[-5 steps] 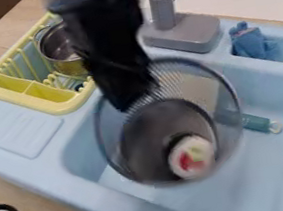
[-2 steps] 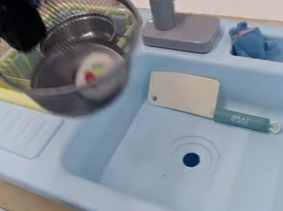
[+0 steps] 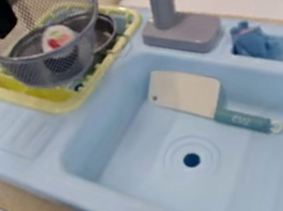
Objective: Transfer the passoir into its yellow container in the upper right
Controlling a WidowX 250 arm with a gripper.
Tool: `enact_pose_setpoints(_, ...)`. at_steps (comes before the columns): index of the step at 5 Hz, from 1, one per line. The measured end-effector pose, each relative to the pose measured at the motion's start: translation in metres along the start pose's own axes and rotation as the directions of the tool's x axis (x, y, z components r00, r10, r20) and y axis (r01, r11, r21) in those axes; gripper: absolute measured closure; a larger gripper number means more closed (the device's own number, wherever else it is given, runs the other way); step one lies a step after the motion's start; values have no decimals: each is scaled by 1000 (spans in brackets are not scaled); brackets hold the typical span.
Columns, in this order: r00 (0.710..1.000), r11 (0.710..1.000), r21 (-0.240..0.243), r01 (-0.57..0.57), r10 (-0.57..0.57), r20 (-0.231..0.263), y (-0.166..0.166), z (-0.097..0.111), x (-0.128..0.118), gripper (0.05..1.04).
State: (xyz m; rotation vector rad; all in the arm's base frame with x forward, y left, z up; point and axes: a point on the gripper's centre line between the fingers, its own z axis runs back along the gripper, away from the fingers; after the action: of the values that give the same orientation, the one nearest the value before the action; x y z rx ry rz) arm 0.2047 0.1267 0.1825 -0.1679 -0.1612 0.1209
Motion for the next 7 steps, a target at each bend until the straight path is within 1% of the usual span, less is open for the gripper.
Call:
enact_pose_setpoints(1, 998, 998, -6, -55, 55, 7, 16, -9, 14, 1028)
enact_pose_setpoints(2, 995, 995, -42, -93, 94, 26, 22, -16, 29, 1028)
enact_pose_setpoints(3, 987, 984, -90, -151, 156, 45, 32, -22, 43, 1028)
enact_pose_setpoints(4, 981, 974, -133, -182, 189, 38, 37, -23, 54, 1028)
enact_pose_setpoints(5, 980, 971, -140, -195, 200, 20, 41, -31, 63, 1028)
enact_pose_setpoints(6, 983, 976, -124, -181, 184, 15, 38, -36, 65, 1028)
enact_pose_setpoints(7, 984, 976, -134, -173, 176, 11, 32, -41, 66, 1028)
